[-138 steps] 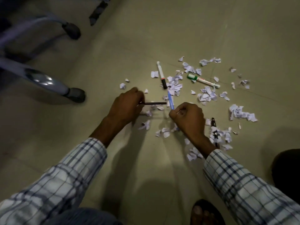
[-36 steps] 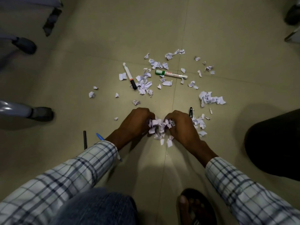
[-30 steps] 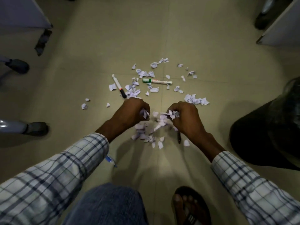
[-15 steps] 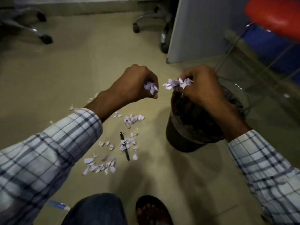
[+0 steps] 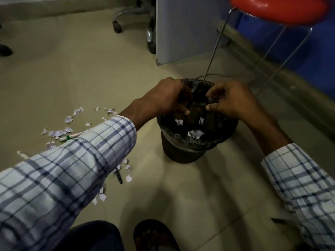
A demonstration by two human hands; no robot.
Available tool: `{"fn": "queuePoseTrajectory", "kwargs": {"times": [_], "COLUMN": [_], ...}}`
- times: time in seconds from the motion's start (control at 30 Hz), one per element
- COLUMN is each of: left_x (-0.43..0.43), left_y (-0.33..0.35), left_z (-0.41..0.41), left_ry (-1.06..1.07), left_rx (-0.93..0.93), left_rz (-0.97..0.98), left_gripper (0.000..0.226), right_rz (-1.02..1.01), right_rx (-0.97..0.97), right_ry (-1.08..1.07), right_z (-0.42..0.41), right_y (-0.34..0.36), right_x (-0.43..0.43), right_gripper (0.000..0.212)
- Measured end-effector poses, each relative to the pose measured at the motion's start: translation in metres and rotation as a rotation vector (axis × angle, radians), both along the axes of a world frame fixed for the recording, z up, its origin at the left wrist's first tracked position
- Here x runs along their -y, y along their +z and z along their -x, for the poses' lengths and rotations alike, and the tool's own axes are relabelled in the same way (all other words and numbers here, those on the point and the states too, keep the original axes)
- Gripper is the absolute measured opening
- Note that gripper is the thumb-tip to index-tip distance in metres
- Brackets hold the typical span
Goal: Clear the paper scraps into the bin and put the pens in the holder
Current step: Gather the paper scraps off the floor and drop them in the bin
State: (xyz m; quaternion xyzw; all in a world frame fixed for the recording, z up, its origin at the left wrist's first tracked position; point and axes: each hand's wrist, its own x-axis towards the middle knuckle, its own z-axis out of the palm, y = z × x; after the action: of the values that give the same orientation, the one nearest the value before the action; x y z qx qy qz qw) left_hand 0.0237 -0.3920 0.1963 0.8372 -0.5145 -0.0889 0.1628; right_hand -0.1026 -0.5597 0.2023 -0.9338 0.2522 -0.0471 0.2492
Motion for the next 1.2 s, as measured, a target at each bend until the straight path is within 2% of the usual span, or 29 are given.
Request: {"fn": "queuePoseTrajectory", "kwargs": {"times": [0.17,0.3,0.53,0.63,0.7,0.8,0.9,1.03,1.2], "left_x": [-0.032,-0.084,-0.212,-0.266,-0.298,-0.342,-0.366,-0.365,-0.337], "left_y": [-0.001,-0.011,-0.067,-0.102,-0.126,-0.162,-0.195,-0.232,-0.254], "left_z": [-0.008,-0.016,-0.029,-0.020,-0.007,0.017,0.047,0.079,0.092], "left_ry": [0.084,0.200,0.439,0.519,0.586,0.715,0.826,0.928,0.968], "left_rx": [-0.002,-0.010,-0.061,-0.113,-0.158,-0.235,-0.340,-0.410,-0.318], "left_rz": [0.120,0.191,0.068,-0.093,-0.219,-0.405,-0.515,-0.382,-0.163], "left_gripper": [0.039,0.028,0.028,0.043,0.062,0.103,0.133,0.144,0.127], "right_rz": [-0.038,-0.107,-0.202,-0.220,-0.225,-0.174,-0.158,-0.091,-0.052], "right_rx": [0.071,0.147,0.133,0.048,-0.039,-0.237,-0.315,-0.287,-0.230], "right_ry": [0.043,0.164,0.417,0.515,0.579,0.696,0.744,0.767,0.786], "right_z": [-0.011,-0.033,-0.069,-0.078,-0.079,-0.074,-0.064,-0.057,-0.055], "right_y": [-0.002,0.003,-0.037,-0.082,-0.116,-0.167,-0.207,-0.238,-0.254], "right_x": [-0.021,-0.070,-0.188,-0.226,-0.247,-0.272,-0.288,-0.303,-0.316], "right_gripper": [0.028,0.024,0.027,0.030,0.038,0.064,0.086,0.090,0.085]}}
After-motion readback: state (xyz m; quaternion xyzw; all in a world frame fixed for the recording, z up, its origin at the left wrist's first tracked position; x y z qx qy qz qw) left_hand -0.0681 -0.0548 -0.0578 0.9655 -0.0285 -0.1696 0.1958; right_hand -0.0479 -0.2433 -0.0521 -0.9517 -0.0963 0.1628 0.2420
